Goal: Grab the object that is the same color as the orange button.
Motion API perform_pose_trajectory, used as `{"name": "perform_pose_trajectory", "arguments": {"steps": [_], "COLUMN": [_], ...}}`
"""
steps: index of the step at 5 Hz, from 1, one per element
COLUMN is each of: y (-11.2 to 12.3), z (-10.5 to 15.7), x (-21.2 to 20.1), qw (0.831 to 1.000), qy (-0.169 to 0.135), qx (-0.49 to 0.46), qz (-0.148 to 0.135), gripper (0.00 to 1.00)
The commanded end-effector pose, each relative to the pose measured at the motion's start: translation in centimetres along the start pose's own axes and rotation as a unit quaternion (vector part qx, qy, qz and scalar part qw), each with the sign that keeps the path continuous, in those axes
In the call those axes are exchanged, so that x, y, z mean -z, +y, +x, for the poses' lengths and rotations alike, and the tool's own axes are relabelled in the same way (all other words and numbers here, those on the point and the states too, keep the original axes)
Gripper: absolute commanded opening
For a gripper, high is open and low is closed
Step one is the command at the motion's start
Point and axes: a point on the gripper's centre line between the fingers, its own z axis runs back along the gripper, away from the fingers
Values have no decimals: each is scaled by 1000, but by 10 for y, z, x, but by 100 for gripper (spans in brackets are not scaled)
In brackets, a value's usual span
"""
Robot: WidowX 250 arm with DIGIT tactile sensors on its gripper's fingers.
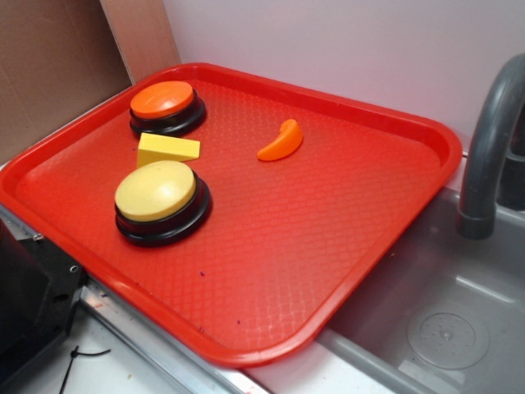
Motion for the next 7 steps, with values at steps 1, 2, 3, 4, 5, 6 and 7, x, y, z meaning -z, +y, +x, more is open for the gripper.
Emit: {"name": "perform_pose_trajectory", "arguments": {"steps": [1, 2, 3, 4, 5, 6, 7], "y": [0, -5, -6, -5, -1, 0, -5], "z": [0, 16, 32, 63, 86, 109, 133], "x": [0, 15, 30, 54, 71, 91, 115], "qw": [1000, 1000, 997, 989, 975, 963, 951], "qy": [0, -11, -14, -31, -62, -79, -98], "qx": [0, -23, -71, -141, -212, -257, -291], "qz": [0, 17, 17, -36, 10, 24, 43], "gripper": [100, 100, 100, 100, 100, 100, 100]}}
